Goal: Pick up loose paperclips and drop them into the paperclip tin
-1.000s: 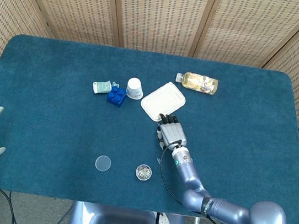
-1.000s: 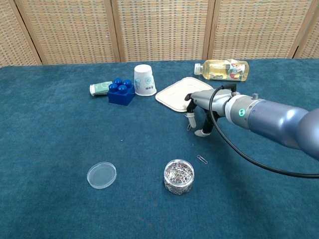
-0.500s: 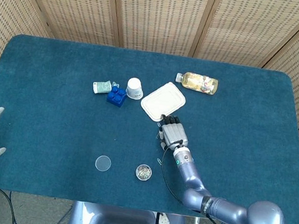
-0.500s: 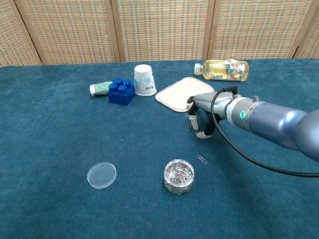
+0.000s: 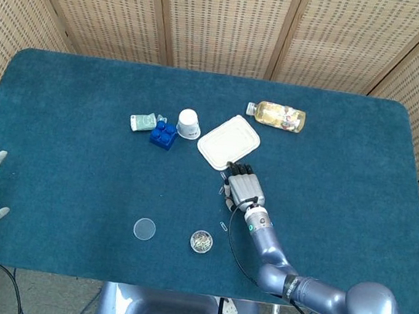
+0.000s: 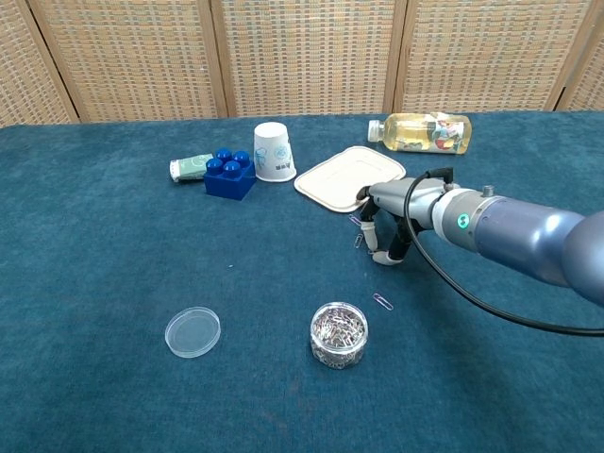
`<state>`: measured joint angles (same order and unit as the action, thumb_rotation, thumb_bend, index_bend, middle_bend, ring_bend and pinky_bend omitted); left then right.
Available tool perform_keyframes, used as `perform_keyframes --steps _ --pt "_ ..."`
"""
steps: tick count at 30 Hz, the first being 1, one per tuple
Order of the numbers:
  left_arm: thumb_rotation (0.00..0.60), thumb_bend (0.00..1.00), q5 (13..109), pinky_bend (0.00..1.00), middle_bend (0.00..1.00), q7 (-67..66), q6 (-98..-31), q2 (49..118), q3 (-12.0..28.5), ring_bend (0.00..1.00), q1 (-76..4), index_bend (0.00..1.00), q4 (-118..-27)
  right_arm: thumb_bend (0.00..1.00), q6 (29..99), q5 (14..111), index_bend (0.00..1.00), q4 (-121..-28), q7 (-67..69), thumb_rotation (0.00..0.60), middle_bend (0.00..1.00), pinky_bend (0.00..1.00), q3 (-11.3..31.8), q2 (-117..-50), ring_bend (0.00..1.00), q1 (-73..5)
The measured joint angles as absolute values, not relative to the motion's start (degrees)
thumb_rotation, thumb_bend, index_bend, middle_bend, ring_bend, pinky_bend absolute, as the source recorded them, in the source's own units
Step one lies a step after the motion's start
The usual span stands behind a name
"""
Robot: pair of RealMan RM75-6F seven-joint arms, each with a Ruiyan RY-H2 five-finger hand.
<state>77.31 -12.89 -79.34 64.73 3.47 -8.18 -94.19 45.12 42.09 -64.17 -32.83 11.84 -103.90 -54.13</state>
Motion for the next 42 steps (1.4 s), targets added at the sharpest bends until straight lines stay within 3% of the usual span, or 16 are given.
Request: perform_keyframes --steps 24,30,42 --pt "0.600 0.00 77.4 0.00 0.00 -12.8 -79.4 64.7 3.3 0.00 -8.2 0.00 -94.2 0.35 45.8 43.7 0.61 -63.0 -31.7 0.600 0.03 0.02 11.4 -104.6 0.00 -53.5" --pt "0.600 0.00 77.4 0.00 0.00 -12.8 -79.5 64.7 3.3 0.00 -8.1 0.00 -94.2 0.43 46.1 44.0 0.62 -63.3 -31.6 0.600 0.04 0.02 11.5 -104.3 0.00 -53.3" --pt "0.600 0.00 77.6 0.00 0.00 -12.9 -79.6 64.7 3.2 0.00 -8.1 0.00 -94.3 0.45 46.9 45.2 0.65 -65.4 -31.3 0.600 0.05 0.02 11.7 -103.1 0.00 -52.9"
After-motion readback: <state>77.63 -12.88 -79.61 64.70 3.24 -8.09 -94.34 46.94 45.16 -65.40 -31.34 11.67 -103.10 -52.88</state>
